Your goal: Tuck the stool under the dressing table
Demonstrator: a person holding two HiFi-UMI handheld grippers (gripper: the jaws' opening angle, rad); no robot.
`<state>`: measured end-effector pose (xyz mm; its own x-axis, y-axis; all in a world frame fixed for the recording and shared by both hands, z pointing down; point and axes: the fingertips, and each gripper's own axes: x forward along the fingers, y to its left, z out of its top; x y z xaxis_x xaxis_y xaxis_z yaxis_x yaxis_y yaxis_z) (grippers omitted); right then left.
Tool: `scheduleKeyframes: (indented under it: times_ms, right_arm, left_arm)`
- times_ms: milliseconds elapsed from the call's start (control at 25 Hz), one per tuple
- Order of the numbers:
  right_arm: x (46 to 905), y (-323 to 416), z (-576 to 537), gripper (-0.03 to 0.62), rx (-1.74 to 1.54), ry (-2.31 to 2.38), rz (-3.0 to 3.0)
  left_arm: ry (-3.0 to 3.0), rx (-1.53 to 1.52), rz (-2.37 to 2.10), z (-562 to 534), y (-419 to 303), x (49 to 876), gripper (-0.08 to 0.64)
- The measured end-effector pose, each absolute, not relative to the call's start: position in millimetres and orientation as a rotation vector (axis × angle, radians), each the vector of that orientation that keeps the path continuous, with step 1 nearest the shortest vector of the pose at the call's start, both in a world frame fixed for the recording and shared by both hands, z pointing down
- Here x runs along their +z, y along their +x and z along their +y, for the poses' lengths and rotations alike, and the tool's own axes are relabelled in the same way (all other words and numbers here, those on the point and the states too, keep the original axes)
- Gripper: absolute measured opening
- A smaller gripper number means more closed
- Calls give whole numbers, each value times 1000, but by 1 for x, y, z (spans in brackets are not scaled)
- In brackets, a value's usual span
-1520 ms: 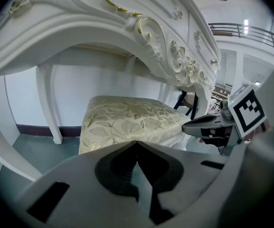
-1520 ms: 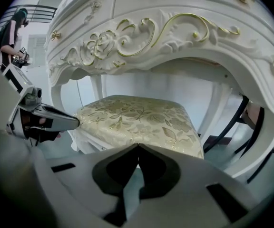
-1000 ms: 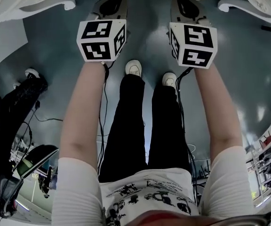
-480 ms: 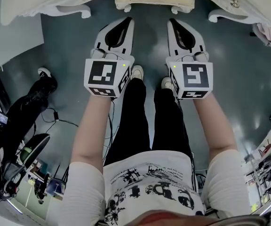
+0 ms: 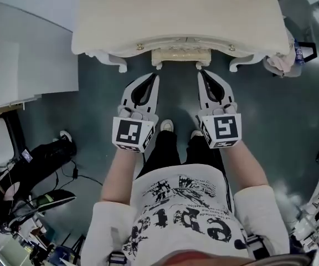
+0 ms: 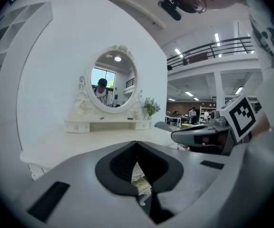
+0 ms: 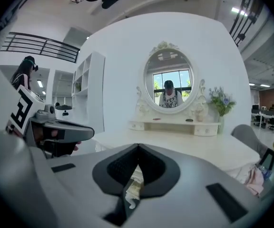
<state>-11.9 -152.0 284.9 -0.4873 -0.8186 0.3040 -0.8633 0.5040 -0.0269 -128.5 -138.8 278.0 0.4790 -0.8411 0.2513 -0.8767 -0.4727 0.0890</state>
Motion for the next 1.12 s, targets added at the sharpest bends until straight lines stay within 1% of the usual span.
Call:
scheduleKeyframes:
  times_ms: [120,320,520,720,1120]
  right_arm:
    - [237,-12,-144,17,155,1454,-2524]
    - [163,-6,-123,17,75,1503,-2554]
    - [110,3,-107,17,2,1547,-2575]
    - [83,6,-100,17,-14,1572,-2605]
    - [75,12,-88,17,-8,1544,-2627]
  left_arm:
    - [2585,218,-1499,-131,-132,232,20]
    - [2657,141,-1548,-109,-146,153,20]
    - [2694,69,-1603,-94,-155,97,20]
    - [2714,47,-1631,-85,-155,70,20]
    - [2704,51,-1632,-78,-149,64,20]
